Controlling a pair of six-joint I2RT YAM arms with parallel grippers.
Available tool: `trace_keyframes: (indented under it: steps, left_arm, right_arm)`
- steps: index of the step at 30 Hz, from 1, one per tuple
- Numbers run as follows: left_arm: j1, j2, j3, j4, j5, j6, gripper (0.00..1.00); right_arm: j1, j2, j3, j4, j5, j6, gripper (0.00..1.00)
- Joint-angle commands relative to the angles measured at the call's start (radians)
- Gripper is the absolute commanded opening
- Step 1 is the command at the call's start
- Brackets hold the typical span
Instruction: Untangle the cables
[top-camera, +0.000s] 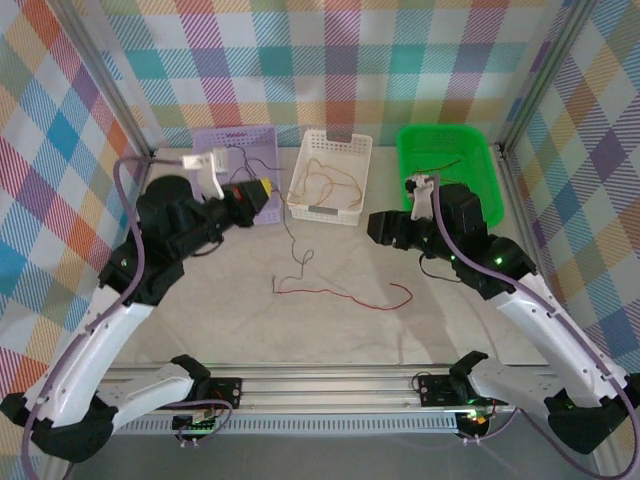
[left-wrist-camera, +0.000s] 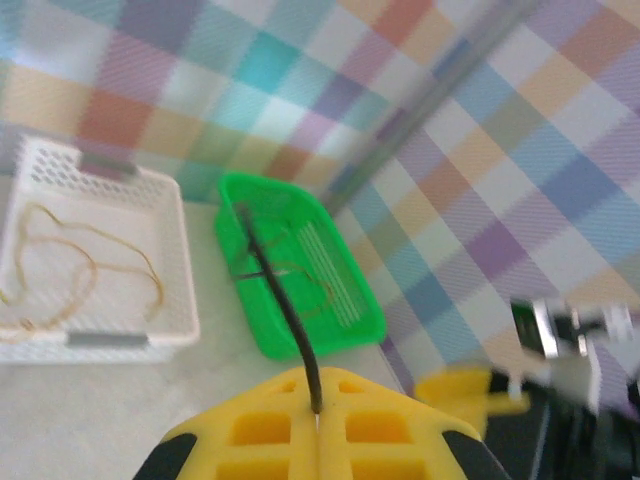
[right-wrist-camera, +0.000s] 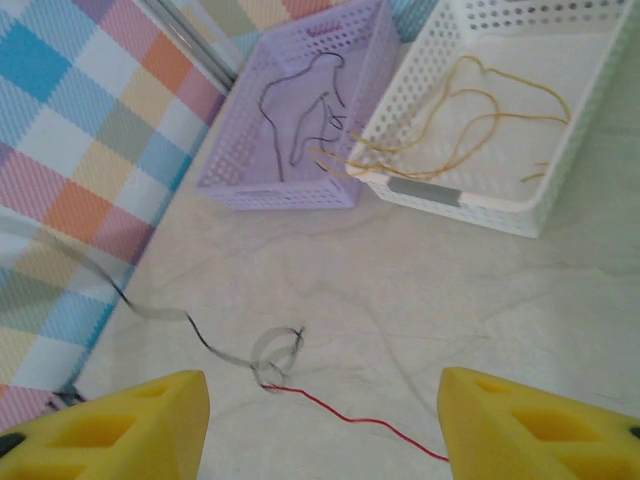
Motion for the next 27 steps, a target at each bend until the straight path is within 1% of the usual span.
trace_keyframes:
  steps: [1,4,8,12,14,17,20,24,27]
  left_arm:
    - [0.088,0.078,0.175,-0.085,0.013,0.052,0.0]
    - [0.158,0.159,0.329,-0.123,0.032,0.049,0.0]
    - [0.206,0.255,0.504,-0.183,0.047,0.026,0.0]
    - [0.218,0.293,0.587,-0.184,0.044,-0.001,0.0]
    - [0.223,0.317,0.64,-0.193,0.043,-0.004,0.0]
    - [0.227,0.356,0.721,-0.214,0.049,-0.002,0.0]
    - [0.236,0.403,0.814,-0.251,0.027,0.022,0.0]
    - [0.275,0.468,0.933,-0.286,-0.014,0.052,0.0]
    - [0.302,0.505,0.988,-0.28,-0.04,0.072,0.0]
  right_arm:
    - [0.002,-0.032,-0.081,0.026,0.028,-0.032,0.64]
    - [0.002,-0.078,-0.153,0.044,0.008,-0.038,0.66]
    - [0.002,-0.122,-0.236,0.081,-0.034,-0.041,0.66]
    - [0.002,-0.133,-0.298,0.147,-0.116,-0.039,0.69]
    - [0.003,-0.124,-0.33,0.192,-0.172,-0.035,0.7]
    - [0.01,-0.105,-0.368,0.255,-0.224,-0.034,0.72]
    - [0.025,-0.084,-0.383,0.29,-0.246,-0.041,0.72]
    - [0.043,-0.074,-0.398,0.314,-0.249,-0.053,0.73]
    - [0.052,-0.067,-0.409,0.319,-0.254,-0.059,0.73]
